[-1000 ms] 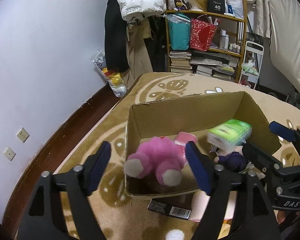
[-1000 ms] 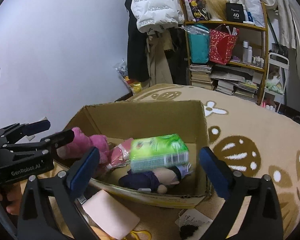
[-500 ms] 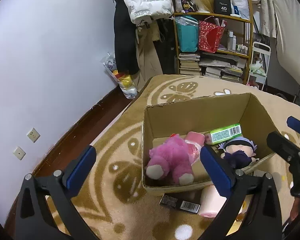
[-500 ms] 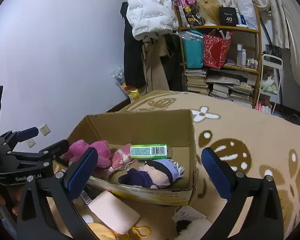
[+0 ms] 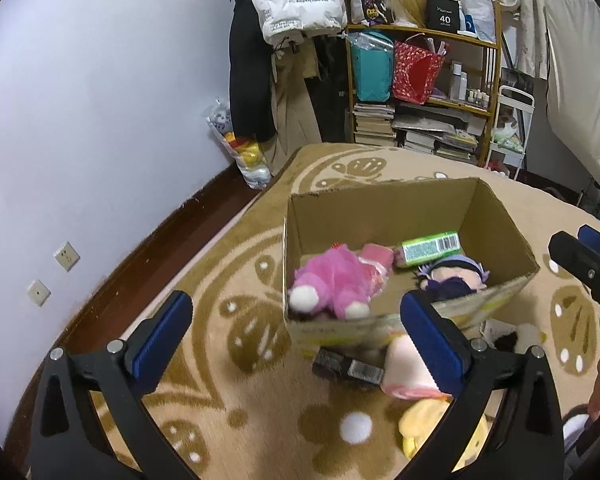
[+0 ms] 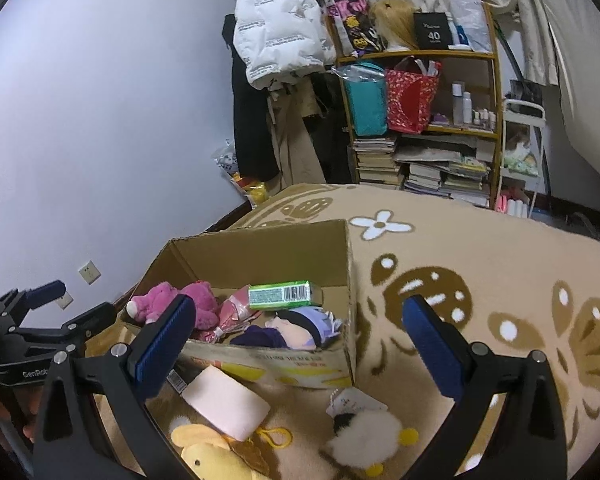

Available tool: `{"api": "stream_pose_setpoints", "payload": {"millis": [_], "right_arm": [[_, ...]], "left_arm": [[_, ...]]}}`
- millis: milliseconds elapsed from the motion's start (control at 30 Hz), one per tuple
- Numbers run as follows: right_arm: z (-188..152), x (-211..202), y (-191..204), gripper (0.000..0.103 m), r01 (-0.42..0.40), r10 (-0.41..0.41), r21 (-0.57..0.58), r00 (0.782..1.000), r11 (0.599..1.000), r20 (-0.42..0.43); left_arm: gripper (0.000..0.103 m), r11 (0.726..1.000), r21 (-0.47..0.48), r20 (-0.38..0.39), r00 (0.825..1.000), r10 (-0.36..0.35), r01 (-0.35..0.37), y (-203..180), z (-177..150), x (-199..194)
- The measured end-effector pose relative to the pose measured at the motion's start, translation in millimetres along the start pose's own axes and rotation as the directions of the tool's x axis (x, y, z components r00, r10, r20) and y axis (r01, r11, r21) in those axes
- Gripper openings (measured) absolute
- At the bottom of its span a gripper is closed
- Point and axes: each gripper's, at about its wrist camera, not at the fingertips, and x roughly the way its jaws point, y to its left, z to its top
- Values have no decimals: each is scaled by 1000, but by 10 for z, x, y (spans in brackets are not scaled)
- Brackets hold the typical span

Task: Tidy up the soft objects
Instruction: 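Lower the left tool onto the yellow dog plush while the right tool lowers onto the white chick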

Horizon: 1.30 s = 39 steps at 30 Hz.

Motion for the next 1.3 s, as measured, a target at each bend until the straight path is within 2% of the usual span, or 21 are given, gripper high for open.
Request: {"api": "stream_pose_setpoints", "payload": {"millis": [433, 667, 1000, 1300], "right_arm": [[-143, -102, -163, 103, 6, -4, 41, 998, 999, -58], [-271, 19, -226, 103, 20, -11, 69, 991, 997, -130], [-500, 184, -290, 103, 47, -25, 91, 973, 995, -229], [-667, 380, -394, 103, 85, -38, 126, 941, 988, -336]], "left_arm": [[103, 1000, 13, -57, 998, -18, 18, -146, -214, -131], [103, 998, 45, -109, 993, -38, 43, -328, -367, -111], [103, 994, 52, -195, 977, -81, 93, -497, -505, 73], [103, 987, 22, -296, 944, -146, 159, -619, -621, 310]]}}
